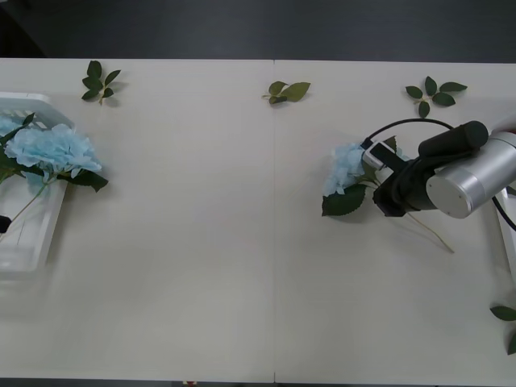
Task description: Put the red flowers into the right box and the blue flowers into the left box
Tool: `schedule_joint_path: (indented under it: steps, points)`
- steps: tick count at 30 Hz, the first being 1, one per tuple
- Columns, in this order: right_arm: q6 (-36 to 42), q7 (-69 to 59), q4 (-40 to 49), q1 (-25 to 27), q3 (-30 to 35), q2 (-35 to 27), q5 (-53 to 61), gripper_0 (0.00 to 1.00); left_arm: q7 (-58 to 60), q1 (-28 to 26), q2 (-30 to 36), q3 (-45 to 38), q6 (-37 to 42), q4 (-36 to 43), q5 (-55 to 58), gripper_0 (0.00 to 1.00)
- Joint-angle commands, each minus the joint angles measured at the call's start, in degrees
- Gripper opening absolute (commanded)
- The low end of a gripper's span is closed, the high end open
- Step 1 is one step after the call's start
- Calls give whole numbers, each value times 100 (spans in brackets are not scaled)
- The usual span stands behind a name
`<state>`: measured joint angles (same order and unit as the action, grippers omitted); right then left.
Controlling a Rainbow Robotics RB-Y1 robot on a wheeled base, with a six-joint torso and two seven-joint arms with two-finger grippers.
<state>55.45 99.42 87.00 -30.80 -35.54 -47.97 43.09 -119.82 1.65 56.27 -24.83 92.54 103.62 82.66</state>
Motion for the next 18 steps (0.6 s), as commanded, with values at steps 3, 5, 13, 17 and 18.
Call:
schedule_joint_path:
  steps: [3, 5, 13, 17, 18]
  points:
    - [-79, 279, -78, -67, 21, 130, -38, 16, -1466, 99, 104, 154, -649, 114, 584, 100]
    - [-79, 297, -87, -58, 21, 139, -29, 12, -1852, 107, 104, 198, -799, 114, 804, 100]
    - [-87, 385, -78, -102, 21, 86, 112, 5, -3294, 178, 104, 391, -1229, 114, 1832, 100]
    - [-105, 455, -87, -207, 30, -143, 692, 3, -3518, 274, 113, 576, -1300, 70, 2228, 100]
    - [-122, 482, -78, -234, 39, -195, 868, 3, -3518, 310, 130, 629, -1300, 44, 2298, 100]
